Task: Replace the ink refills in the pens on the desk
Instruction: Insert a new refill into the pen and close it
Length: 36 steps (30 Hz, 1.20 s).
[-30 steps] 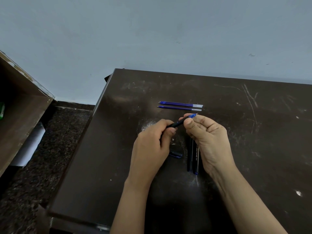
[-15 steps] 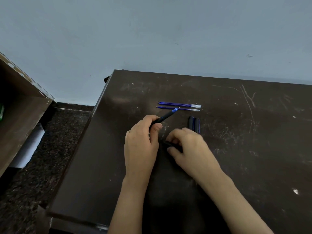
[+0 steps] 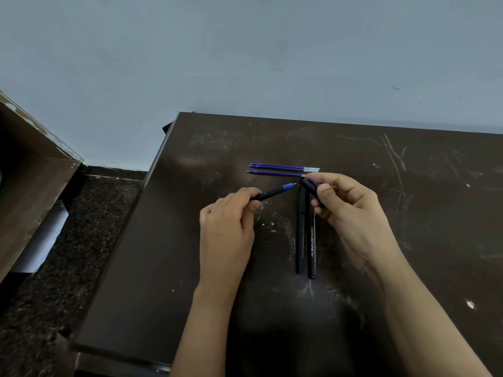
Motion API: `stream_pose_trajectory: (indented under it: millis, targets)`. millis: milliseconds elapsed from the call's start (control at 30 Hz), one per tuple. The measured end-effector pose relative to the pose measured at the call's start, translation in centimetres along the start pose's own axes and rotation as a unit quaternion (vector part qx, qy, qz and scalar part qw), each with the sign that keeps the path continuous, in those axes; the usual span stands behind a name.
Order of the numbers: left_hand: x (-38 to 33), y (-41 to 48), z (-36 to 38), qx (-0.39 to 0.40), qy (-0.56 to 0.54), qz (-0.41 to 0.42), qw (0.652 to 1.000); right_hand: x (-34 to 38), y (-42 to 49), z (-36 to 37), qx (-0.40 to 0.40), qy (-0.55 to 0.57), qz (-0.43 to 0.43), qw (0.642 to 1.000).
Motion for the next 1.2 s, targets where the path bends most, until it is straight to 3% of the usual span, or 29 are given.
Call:
stream_pose_trajectory:
  millis: [267,533,833,1033,1200]
  targets:
    - [-0.1,0.0,0.1,0.016,0.027,0.009,0.999,1.0,-0.4,-0.1,-0.009,-0.064,-0.034,0.997]
    - [-0.9,-0.4,1.0,0.139,-0.04,-0.009,0.989,1.0,-0.6,1.2,0.032,-0.299,-0.079,0.95]
    - [-1.1,-0.5,0.4,0.084,-0.016,-0.006,0.996,0.5,-0.9,2.2,0.001,-0.271,-0.056,0.961]
    - [-1.3,-0.6,0.3,0.099,0.023,-0.007,0.995,0.1,-1.0,2.0,0.009,-0.25,-0.042,0.967]
    - [-1.4,-0.6,0.4,0.033,-0.021,-0.076,0.996,0.4,-0.9,1.2,-0.027,-0.278,-0.067,0.958]
Point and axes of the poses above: each hand's wrist, its own y-axis towards the middle knuckle, its own z-axis out of the palm, x = y × z, the point moved 3 cm from there along y, towards the middle knuckle, and after that the axes turned 6 degrees about x, right-handed, at the moved point
